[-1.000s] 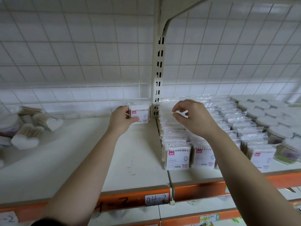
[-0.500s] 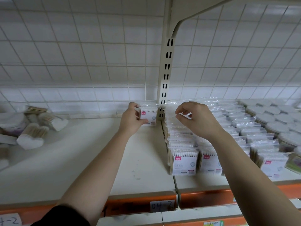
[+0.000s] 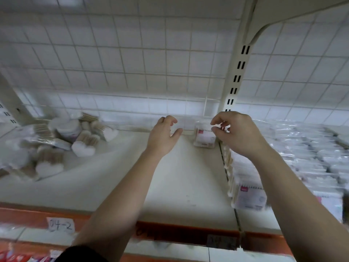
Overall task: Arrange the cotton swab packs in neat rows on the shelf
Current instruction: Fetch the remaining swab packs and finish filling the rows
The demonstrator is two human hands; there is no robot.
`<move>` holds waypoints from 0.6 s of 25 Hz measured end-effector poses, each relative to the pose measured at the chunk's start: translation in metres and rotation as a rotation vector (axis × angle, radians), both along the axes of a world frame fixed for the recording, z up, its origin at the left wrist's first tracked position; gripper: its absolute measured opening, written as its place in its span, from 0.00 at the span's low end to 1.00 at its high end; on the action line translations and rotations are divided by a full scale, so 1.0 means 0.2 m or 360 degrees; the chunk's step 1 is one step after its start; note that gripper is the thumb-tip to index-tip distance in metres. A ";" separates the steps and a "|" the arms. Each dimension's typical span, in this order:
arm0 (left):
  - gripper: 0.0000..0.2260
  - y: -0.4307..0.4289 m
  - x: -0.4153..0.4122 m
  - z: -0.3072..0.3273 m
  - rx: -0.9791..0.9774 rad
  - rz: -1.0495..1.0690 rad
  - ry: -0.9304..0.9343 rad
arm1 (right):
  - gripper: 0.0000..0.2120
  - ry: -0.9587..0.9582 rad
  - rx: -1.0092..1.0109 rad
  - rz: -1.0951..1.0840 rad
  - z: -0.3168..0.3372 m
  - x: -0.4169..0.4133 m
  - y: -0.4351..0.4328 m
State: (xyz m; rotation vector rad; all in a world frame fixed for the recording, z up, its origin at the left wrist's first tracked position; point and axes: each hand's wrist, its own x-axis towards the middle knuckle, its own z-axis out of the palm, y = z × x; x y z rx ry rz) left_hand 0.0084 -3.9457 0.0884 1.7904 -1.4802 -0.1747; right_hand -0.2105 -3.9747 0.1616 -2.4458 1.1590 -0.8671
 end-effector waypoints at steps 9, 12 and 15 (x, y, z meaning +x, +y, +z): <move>0.12 0.48 0.49 -0.01 -0.0068 0.0413 -0.0784 | 0.05 -0.0003 0.0095 0.0285 -0.10 0.64 0.17; 0.14 0.63 0.66 -0.03 -0.0106 0.0581 -0.0901 | 0.04 -0.0012 0.0175 0.0402 -0.17 0.85 0.22; 0.12 0.76 0.81 -0.06 -0.0121 0.0695 -0.0953 | 0.05 -0.0012 0.0224 0.0499 -0.22 1.04 0.28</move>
